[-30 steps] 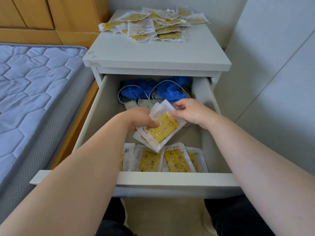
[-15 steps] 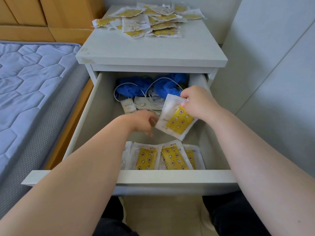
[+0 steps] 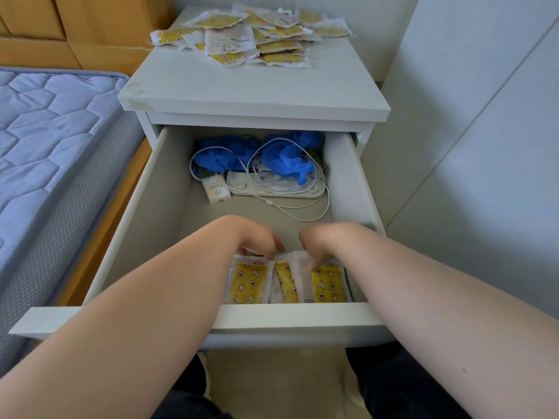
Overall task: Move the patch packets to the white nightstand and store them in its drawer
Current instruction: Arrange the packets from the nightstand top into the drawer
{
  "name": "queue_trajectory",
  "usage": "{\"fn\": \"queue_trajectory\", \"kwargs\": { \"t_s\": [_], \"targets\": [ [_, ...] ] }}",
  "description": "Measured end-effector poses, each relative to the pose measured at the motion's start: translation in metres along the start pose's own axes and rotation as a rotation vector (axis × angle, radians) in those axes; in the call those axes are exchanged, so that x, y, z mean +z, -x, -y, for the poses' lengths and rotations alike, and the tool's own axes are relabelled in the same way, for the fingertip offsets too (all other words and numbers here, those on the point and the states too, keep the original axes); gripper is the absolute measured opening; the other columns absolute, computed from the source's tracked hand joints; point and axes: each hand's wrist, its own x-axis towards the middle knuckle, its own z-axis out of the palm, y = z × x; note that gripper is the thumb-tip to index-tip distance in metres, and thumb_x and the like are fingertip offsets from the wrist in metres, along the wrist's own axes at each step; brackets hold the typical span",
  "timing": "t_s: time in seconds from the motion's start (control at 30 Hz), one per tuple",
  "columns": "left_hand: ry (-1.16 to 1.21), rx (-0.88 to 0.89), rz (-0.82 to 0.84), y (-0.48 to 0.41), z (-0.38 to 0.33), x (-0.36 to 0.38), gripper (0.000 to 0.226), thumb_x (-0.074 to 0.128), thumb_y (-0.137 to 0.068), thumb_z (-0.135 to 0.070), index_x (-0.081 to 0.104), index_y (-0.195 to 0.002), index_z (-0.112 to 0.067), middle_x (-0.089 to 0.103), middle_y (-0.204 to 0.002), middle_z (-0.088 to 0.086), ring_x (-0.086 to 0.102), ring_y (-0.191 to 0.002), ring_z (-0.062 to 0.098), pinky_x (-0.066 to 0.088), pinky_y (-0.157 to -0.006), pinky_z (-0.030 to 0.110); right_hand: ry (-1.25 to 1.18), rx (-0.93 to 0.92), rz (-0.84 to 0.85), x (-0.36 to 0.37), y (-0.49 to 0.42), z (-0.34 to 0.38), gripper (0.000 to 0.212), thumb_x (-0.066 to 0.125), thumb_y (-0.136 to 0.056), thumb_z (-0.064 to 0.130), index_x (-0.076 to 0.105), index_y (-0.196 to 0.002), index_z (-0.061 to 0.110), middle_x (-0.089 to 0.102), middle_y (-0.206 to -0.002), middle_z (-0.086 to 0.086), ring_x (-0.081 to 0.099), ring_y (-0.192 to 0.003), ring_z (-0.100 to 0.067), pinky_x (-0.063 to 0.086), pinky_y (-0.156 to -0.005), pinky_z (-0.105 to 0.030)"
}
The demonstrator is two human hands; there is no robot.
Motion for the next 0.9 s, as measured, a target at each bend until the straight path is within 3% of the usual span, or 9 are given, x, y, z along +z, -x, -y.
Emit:
{"fn": "queue_trajectory", "kwargs": {
  "t_s": [0.07, 0.17, 0.27, 0.33, 0.43, 0.67, 0.9],
  "targets": [
    [-0.012, 0.022, 0.023, 0.003, -0.002, 0.000, 0.053, 0.049, -0.097, -0.018, 0.034, -0.147, -0.026, 0.037, -0.150, 0.002, 0.038, -0.136, 0.022, 0.033, -0.112, 0.041, -0.023, 0.002, 0.054, 0.001, 0.001, -0.003, 0.054, 0.065, -0.086, 0.041, 0.054, -0.129, 0.009, 0.059, -0.125, -0.008, 0.060, -0.105, -0.028, 0.052, -0.082, -0.036],
    [0.012, 0.062, 0.050, 0.004, -0.002, -0.001, 0.051, 0.053, -0.095, -0.022, 0.039, -0.144, -0.028, 0.039, -0.149, -0.002, 0.038, -0.135, 0.019, 0.032, -0.113, 0.041, -0.069, 0.004, 0.088, 0.000, 0.007, -0.004, 0.053, 0.062, -0.089, 0.043, 0.054, -0.128, 0.007, 0.060, -0.122, -0.008, 0.058, -0.094, -0.026, 0.049, -0.061, -0.032],
    [0.025, 0.081, 0.067, 0.003, -0.004, 0.001, 0.053, 0.055, -0.094, -0.024, 0.038, -0.144, -0.027, 0.039, -0.149, -0.003, 0.036, -0.137, 0.018, 0.030, -0.114, 0.042, -0.023, 0.002, 0.064, -0.001, 0.009, 0.000, 0.054, 0.057, -0.090, 0.049, 0.059, -0.120, 0.004, 0.059, -0.102, -0.007, 0.054, -0.085, -0.026, 0.047, -0.075, -0.033],
    [0.029, 0.068, 0.061, 0.002, -0.005, 0.002, 0.060, 0.057, -0.093, -0.029, 0.031, -0.147, -0.027, 0.036, -0.151, -0.002, 0.034, -0.138, 0.020, 0.029, -0.114, 0.043, 0.000, 0.009, 0.079, -0.001, 0.011, 0.003, 0.058, 0.053, -0.091, 0.052, 0.057, -0.124, 0.003, 0.060, -0.113, -0.011, 0.054, -0.090, -0.026, 0.045, -0.083, -0.033],
    [-0.048, 0.017, 0.023, 0.002, -0.006, 0.002, 0.065, 0.056, -0.094, -0.033, 0.024, -0.150, -0.025, 0.035, -0.152, -0.001, 0.035, -0.138, 0.023, 0.030, -0.113, 0.044, -0.043, 0.011, 0.104, 0.000, 0.015, 0.002, 0.066, 0.056, -0.089, 0.053, 0.045, -0.136, 0.008, 0.054, -0.133, -0.009, 0.057, -0.109, -0.028, 0.045, -0.080, -0.035],
    [-0.122, 0.002, 0.074, 0.010, -0.008, 0.000, 0.057, 0.053, -0.096, -0.030, 0.031, -0.148, -0.026, 0.037, -0.150, 0.000, 0.036, -0.136, 0.022, 0.034, -0.112, 0.041, 0.056, 0.018, 0.235, 0.005, 0.001, 0.007, 0.082, 0.061, -0.080, 0.061, 0.036, -0.143, 0.014, 0.052, -0.136, -0.007, 0.056, -0.115, -0.029, 0.046, -0.098, -0.041],
    [-0.176, -0.009, 0.084, 0.014, -0.005, -0.001, 0.059, 0.052, -0.095, -0.036, 0.028, -0.149, -0.029, 0.034, -0.151, 0.000, 0.034, -0.138, 0.024, 0.032, -0.113, 0.044, 0.016, 0.041, 0.249, 0.000, 0.003, -0.002, 0.090, 0.066, -0.072, 0.066, 0.037, -0.143, 0.017, 0.051, -0.137, -0.005, 0.056, -0.115, -0.029, 0.046, -0.098, -0.044]
  ]
}}
